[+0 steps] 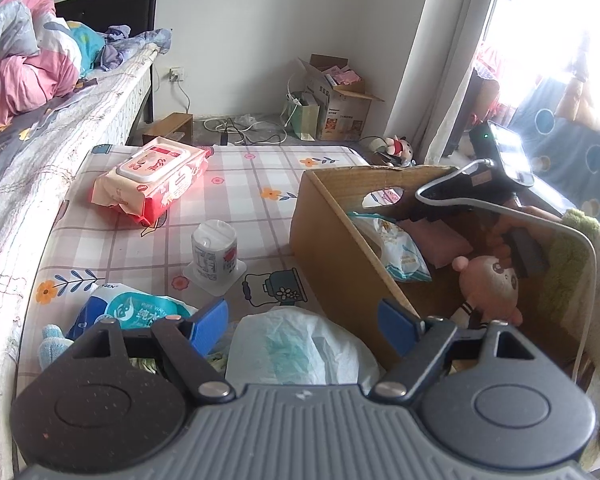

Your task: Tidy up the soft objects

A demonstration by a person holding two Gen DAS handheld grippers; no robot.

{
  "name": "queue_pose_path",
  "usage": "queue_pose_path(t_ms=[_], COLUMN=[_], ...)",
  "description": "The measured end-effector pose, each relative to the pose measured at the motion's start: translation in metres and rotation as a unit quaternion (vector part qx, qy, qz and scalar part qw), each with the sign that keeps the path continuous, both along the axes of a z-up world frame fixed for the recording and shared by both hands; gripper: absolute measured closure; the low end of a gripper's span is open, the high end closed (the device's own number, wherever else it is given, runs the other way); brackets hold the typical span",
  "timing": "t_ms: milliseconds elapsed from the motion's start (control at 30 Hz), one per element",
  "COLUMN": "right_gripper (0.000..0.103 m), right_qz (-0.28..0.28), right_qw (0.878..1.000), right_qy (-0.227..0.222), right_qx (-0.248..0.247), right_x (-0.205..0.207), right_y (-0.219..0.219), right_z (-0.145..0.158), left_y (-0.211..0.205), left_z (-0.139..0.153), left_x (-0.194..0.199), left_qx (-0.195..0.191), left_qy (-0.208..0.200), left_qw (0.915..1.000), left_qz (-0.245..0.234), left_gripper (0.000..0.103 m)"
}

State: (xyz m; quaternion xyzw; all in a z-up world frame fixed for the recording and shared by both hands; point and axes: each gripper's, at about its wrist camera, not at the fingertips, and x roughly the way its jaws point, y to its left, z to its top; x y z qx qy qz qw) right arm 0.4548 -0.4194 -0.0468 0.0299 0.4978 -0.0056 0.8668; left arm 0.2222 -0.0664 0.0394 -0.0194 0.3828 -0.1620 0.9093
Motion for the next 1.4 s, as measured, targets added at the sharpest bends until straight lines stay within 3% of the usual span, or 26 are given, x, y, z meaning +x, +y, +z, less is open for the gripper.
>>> queue_pose_path(t_ms=[100,233,367,467,600,700,867,1133,1300,1400], right_gripper=[0.073,0.073,0.070,0.068,0.067,0.062,0.062,0.050,0.049,0.049], right_qz=[-0.010,-0.015,0.001,0.019,0.021,0.007,0.002,0.104,0.182,0.219], right_qw=[1.000,0.997,0.991,0.988,0.989,0.992,0.989,0.975,0.957,0.946], right_qy=[-0.014,-0.037,-0.018,0.020,0.050,0.050,0.028,-0.055,-0.036,-0.010], right_qx=[0.018,0.062,0.129,0.151,0.140,0.114,0.144,0.188,0.222,0.238], right_x=[-0.006,-0.038,-0.090,-0.124,-0.153,-0.162,-0.169,-0.182,-0.178,-0.170], right_y=[-0.004,-0.013,-0.016,-0.010,-0.006,-0.010,-0.010,0.060,0.128,0.172], right_z=[0.009,0.044,0.067,0.065,0.051,0.041,0.049,0.128,0.138,0.136], left_y=[0.000,0.000,0.000,0.003,0.010,0.019,0.044,0.088,0.102,0.108], left_z=[0.002,0.006,0.009,0.009,0.008,0.004,0.001,0.003,-0.005,-0.008], left_x=[-0.001,-0.006,-0.015,-0.022,-0.037,-0.048,-0.066,-0.086,-0.085,-0.079], left_qx=[0.000,0.004,0.007,0.005,0.004,0.005,0.013,0.034,0.044,0.032], left_qy=[-0.002,-0.011,-0.021,-0.019,-0.018,-0.015,-0.015,-0.045,-0.040,-0.037], left_qw=[1.0000,0.9999,0.9998,0.9998,0.9998,0.9997,0.9989,0.9942,0.9930,0.9936], left_qz=[0.001,0.003,0.004,0.003,0.008,0.018,0.043,0.092,0.102,0.102], left_gripper=[0.020,0.018,0.016,0.015,0.013,0.013,0.013,0.013,0.013,0.014])
